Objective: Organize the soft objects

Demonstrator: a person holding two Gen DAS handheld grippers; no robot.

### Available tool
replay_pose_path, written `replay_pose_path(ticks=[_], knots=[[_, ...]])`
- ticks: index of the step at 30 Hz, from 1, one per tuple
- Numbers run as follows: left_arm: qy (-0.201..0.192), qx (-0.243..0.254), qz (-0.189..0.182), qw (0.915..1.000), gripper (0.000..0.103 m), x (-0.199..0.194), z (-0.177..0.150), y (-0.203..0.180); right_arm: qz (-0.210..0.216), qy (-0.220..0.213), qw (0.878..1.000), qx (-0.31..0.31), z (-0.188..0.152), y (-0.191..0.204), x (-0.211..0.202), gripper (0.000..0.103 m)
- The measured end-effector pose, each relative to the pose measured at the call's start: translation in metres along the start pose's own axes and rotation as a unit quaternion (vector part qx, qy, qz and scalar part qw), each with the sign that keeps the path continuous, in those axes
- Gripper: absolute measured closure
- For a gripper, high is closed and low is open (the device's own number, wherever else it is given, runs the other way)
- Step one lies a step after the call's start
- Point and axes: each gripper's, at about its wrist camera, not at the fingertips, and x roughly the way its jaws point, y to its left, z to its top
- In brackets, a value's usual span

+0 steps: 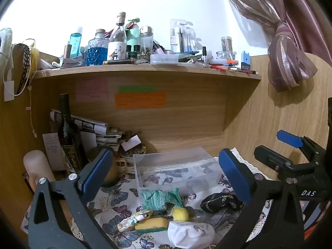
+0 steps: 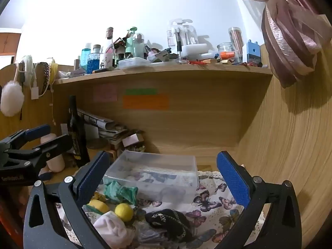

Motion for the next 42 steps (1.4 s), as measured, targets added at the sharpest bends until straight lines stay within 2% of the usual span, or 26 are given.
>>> replay_pose_path(ticks=[42], knots=[[-0.007, 0.004, -0.008, 0.9999, 0.000, -0.0048, 0.0032, -0.0048, 0.004, -0.003, 1.000, 0.008, 0.0003, 0.0032, -0.0022, 0.000]])
